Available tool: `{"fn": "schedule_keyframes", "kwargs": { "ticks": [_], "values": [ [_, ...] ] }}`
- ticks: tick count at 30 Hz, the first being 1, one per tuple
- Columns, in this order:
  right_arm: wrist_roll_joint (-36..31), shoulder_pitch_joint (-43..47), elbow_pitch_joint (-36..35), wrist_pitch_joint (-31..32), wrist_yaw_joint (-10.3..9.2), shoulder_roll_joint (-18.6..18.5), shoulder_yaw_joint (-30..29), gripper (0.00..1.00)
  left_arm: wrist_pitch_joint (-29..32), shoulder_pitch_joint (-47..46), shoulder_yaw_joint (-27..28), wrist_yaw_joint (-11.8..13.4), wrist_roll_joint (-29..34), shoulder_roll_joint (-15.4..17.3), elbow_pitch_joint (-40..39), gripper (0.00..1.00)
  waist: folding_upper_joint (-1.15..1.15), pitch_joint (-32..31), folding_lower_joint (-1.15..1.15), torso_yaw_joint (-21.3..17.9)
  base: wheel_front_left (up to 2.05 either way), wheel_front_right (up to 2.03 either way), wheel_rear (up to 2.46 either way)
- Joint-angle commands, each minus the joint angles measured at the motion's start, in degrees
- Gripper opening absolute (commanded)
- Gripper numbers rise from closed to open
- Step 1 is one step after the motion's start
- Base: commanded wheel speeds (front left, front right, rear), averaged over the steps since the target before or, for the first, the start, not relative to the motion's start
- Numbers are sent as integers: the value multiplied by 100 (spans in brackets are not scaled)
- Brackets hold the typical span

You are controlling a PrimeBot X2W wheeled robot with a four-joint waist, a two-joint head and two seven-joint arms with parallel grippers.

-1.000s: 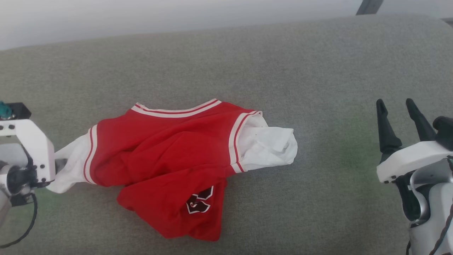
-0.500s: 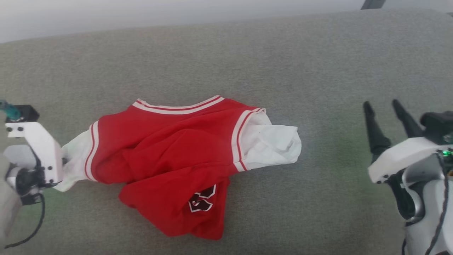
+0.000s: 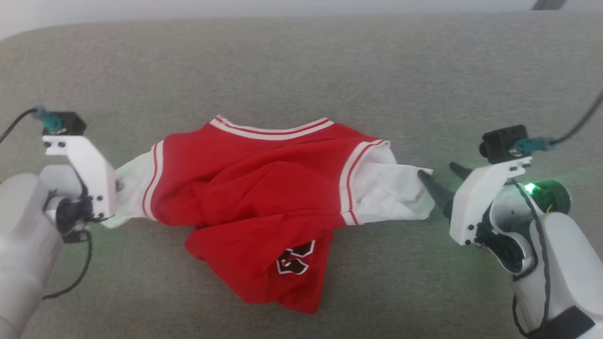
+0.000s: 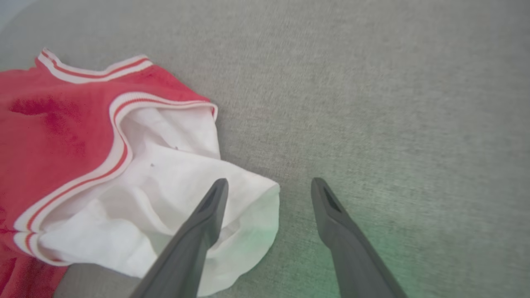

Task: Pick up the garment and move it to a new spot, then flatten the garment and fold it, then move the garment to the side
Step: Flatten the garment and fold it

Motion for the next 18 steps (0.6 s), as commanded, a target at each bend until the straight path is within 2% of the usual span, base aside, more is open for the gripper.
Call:
{"fn": "schedule_keyframes", "kwargs": {
  "ticks": [1,2,11,12,13,15,18],
  "values": [
    [40,-125,81,212,2,-44,68,100,-50,-89,-48,-28,44,-113,17,0,0,88,0,123,0,0,0],
    [40,-125,81,212,2,-44,68,100,-50,-89,-48,-28,44,-113,17,0,0,88,0,123,0,0,0],
    [3,-375,697,1575,2,-204,696,100,-243,-382,-104,-117,26,-430,203,0,0,242,0,392,0,0,0],
    [-20,-386,716,1637,2,-242,812,31,-261,-402,-107,-116,12,-450,238,0,0,248,0,407,0,0,0],
    [-19,-395,738,1634,2,-264,839,0,-280,-412,-117,-126,10,-471,278,0,0,249,0,416,0,0,0],
    [-35,-448,768,1650,2,-327,905,0,-291,-436,-112,-137,-24,-510,349,0,0,235,0,433,0,0,0],
    [-5,-672,744,1405,2,-364,684,0,-406,-605,-74,-158,-72,-497,383,0,0,145,0,442,0,0,0]
  ]
}}
